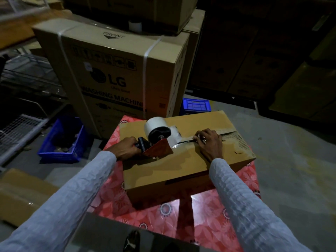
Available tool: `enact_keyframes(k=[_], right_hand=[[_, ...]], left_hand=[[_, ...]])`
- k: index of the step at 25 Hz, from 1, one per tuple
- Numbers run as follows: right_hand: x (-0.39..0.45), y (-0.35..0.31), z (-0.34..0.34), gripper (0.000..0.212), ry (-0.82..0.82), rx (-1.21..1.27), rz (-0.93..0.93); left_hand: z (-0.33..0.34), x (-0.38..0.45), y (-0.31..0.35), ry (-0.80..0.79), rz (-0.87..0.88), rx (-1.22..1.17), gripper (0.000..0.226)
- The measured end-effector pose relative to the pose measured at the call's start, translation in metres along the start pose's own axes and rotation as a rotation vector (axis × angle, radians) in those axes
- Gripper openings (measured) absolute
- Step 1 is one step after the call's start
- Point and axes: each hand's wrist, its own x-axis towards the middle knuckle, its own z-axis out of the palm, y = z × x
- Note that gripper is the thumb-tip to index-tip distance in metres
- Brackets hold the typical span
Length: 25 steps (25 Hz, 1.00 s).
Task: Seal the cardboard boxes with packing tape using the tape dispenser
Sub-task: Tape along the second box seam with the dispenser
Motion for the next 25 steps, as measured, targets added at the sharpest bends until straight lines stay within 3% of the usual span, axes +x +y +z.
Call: enact_keyframes(k=[7, 12, 15, 18, 21, 25], right_hand=[[-0.004, -0.020, 0.002, 0.013, -0.012, -0.025, 0.015], [-0.026, -0.118, 0.015, 0.017, -0.179, 0.202, -0.024], [-0.039, -0.168, 0.032, 0.030, -0.291, 0.415, 0.168], [-0.046, -0.174, 0.042, 0.025, -0.252, 0.547, 0.278], [-0.047, -0.170, 0.041, 0.028, -0.237, 0.506, 0.355], [-0.048, -0.164, 0.043, 0.039, -0.263, 0.489, 0.346]], left_hand=[[-0.020, -0.031, -0.032, -0.026, -0.033, -0.070, 0.057], [-0.026, -0.031, -0.037, -0.006, -0.027, -0.111, 0.055], [-0.029, -0.029, -0.041, 0.027, -0.024, -0.120, 0.045], [-0.031, -0.022, -0.044, 0.030, -0.015, -0.134, 0.026], [-0.029, -0.016, -0.045, 0.020, 0.007, -0.086, 0.014], [-0.028, -0.013, -0.051, -0.005, 0.046, -0.075, 0.032]])
